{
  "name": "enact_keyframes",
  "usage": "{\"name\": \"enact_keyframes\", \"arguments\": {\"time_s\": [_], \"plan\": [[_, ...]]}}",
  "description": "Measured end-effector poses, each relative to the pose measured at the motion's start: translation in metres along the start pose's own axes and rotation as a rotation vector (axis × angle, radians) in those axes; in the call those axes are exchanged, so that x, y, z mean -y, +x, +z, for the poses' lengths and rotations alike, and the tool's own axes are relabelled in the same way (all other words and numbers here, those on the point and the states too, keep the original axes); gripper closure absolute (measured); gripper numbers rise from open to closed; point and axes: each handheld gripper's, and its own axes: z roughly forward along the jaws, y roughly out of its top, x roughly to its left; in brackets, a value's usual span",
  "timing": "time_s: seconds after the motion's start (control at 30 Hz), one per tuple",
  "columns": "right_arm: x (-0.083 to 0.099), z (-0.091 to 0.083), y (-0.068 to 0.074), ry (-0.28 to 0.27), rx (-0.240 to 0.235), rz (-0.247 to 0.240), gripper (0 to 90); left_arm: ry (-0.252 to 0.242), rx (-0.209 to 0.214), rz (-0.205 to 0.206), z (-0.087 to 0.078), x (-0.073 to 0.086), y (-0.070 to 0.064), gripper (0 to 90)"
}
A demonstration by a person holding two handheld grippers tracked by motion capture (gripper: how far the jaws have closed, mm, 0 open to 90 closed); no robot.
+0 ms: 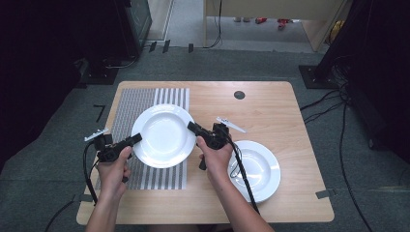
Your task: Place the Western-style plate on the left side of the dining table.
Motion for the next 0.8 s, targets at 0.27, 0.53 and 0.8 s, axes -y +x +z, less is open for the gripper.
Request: {"name": "enact_keyframes", "arguments": {"time_s": [0.27,0.53,0.8], "plan": [[-0.002,0.023,-0.001,0.015,0.009,0.000,80.6,-0.007,-0.026,-0.010,0.006,-0.010,0.015,70.4],[-0.001,0.047,-0.001,0.038,0.019,0.010,80.6,-0.018,-0.068,-0.039,0.012,-0.015,0.029,70.3],[0.003,0.066,-0.011,0.058,0.038,0.041,80.2,-0.011,-0.099,-0.050,0.021,-0.014,0.041,70.4]]}}
